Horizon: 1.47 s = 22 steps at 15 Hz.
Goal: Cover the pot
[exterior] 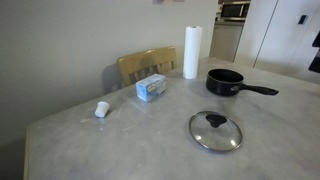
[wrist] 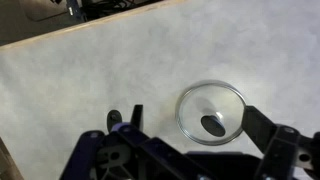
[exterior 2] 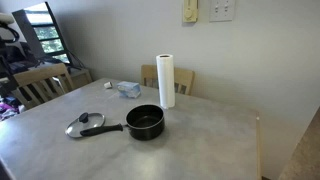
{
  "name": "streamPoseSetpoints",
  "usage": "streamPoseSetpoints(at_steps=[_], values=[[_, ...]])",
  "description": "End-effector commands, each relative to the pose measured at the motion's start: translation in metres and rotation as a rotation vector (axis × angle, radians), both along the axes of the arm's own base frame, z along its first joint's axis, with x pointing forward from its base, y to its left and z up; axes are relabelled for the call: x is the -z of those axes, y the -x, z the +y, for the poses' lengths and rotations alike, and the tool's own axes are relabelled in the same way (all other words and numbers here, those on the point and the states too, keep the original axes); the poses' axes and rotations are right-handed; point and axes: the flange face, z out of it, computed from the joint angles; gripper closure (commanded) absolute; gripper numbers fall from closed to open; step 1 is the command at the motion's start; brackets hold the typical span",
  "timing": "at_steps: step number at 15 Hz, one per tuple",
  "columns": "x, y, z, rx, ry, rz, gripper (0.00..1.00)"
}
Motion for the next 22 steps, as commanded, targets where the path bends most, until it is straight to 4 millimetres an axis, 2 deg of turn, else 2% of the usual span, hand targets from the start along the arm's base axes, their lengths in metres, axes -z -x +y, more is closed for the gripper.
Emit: streamPoseSetpoints(at_steps=[1, 3, 5, 7, 9, 13, 14, 16, 19, 20, 22], values=[[0.0, 0.0, 0.0, 0.0, 0.0, 0.001, 0.0], [-0.004, 0.013, -0.014, 0.053, 0.007, -0.025, 0.0], [0.004, 0.023, -0.02, 0.094, 0.023, -0.031, 0.0], [0.019, 0.022, -0.021, 0.09, 0.01, -0.06, 0.0], [0.031, 0.015, -0.02, 0.057, -0.038, -0.092, 0.0], [0.048, -0.02, -0.019, -0.134, -0.102, -0.12, 0.0], [0.035, -0.001, -0.018, -0.065, -0.084, -0.15, 0.0], [0.045, -0.011, -0.021, -0.103, -0.096, -0.127, 0.0], [0.054, -0.015, -0.02, -0.108, -0.061, -0.095, 0.0], [0.062, -0.023, -0.018, -0.184, -0.131, -0.082, 0.0], [0.065, -0.039, -0.019, -0.317, -0.143, -0.085, 0.0]])
